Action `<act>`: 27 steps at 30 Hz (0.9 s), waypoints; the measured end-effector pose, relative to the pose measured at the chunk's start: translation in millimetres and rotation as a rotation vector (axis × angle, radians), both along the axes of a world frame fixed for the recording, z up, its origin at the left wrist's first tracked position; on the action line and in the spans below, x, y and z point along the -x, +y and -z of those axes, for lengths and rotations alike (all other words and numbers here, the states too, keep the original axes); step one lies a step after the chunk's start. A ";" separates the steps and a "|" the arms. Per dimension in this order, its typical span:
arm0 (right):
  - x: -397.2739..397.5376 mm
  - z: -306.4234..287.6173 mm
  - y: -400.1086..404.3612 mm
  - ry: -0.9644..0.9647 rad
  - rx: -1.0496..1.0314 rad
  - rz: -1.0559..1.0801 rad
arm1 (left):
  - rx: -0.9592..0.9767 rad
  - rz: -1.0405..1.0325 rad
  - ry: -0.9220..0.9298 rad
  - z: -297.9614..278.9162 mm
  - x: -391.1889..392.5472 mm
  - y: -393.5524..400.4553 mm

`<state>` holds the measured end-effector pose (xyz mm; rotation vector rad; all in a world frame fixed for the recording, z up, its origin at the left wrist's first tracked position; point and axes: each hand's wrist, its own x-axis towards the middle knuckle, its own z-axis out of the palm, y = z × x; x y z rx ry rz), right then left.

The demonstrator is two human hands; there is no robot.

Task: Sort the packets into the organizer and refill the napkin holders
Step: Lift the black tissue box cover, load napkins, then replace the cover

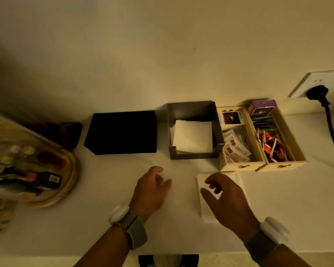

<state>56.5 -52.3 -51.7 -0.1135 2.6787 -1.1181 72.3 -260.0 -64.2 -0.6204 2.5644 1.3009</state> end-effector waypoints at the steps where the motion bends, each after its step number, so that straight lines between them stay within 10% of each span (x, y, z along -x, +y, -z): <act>1: -0.9 -0.2 -14.9 -0.013 0.045 -0.028 | -0.014 -0.058 0.015 -1.2 -3.5 -18.5; 9: 16.9 2.5 -130.0 -0.181 0.216 -0.148 | -0.121 -0.430 0.135 5.6 -11.8 -146.1; 27: 67.1 22.1 -188.8 -0.206 0.503 0.099 | -0.316 -0.390 0.202 26.6 35.7 -192.1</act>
